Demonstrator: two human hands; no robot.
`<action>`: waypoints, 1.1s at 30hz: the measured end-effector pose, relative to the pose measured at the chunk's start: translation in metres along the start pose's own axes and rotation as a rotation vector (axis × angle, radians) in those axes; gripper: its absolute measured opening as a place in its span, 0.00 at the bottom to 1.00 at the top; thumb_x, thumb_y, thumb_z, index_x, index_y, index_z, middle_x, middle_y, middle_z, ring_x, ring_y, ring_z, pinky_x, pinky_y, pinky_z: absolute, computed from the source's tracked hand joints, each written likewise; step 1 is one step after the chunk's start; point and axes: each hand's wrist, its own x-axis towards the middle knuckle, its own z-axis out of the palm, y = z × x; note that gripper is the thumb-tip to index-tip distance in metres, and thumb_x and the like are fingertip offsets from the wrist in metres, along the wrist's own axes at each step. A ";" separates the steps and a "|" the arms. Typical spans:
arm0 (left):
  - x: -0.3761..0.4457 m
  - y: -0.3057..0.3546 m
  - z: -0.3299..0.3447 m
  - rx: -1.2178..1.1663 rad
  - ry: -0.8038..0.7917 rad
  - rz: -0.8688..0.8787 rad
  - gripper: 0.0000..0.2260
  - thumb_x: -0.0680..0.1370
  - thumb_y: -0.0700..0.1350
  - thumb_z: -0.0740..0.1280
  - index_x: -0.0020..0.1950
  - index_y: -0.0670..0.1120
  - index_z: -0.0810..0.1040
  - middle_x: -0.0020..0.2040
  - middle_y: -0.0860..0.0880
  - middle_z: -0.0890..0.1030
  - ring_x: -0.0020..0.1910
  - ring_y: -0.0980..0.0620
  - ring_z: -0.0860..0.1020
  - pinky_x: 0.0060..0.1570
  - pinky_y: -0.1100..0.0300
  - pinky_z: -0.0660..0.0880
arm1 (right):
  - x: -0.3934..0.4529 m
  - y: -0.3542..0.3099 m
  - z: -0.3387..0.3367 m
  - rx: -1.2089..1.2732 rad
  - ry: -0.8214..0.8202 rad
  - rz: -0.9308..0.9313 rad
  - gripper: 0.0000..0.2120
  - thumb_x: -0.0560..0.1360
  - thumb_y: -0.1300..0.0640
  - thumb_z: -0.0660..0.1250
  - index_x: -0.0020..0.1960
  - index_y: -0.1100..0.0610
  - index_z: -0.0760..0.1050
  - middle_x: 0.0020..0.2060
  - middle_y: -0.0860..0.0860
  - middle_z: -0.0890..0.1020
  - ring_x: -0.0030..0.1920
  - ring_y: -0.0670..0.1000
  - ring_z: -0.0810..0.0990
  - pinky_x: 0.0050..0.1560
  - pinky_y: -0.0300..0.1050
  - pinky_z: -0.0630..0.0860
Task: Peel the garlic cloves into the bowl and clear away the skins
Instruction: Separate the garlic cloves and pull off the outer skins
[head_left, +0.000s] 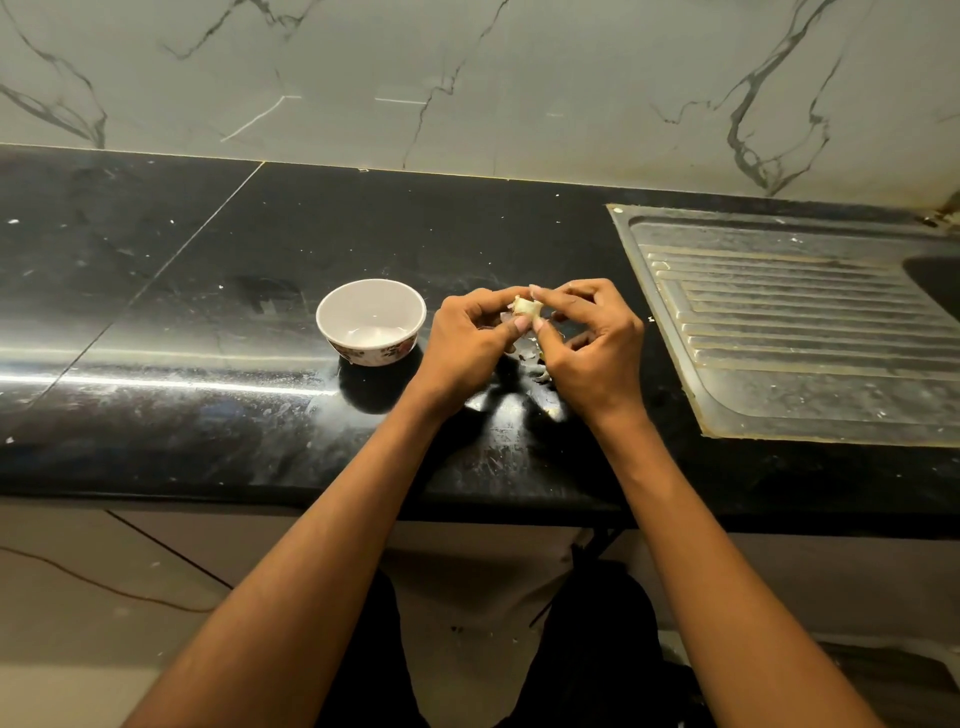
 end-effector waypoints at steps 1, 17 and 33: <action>0.001 -0.001 -0.001 0.014 -0.001 0.003 0.13 0.78 0.39 0.73 0.62 0.47 0.85 0.50 0.46 0.84 0.45 0.56 0.82 0.49 0.59 0.78 | 0.000 0.000 0.000 -0.011 -0.004 -0.001 0.11 0.73 0.59 0.74 0.55 0.53 0.87 0.49 0.50 0.80 0.45 0.51 0.82 0.38 0.44 0.80; -0.001 0.001 0.000 -0.066 0.025 -0.006 0.08 0.76 0.35 0.75 0.55 0.39 0.84 0.47 0.42 0.87 0.44 0.49 0.84 0.46 0.54 0.82 | -0.002 -0.006 -0.003 0.051 0.021 0.071 0.09 0.73 0.62 0.76 0.52 0.58 0.88 0.44 0.49 0.88 0.40 0.42 0.85 0.39 0.32 0.78; -0.001 -0.001 -0.002 -0.122 0.018 0.014 0.08 0.75 0.36 0.76 0.53 0.38 0.86 0.45 0.43 0.87 0.43 0.49 0.84 0.44 0.58 0.81 | 0.001 0.001 -0.006 0.316 -0.077 0.260 0.12 0.73 0.55 0.75 0.53 0.61 0.87 0.44 0.52 0.89 0.35 0.50 0.86 0.33 0.45 0.81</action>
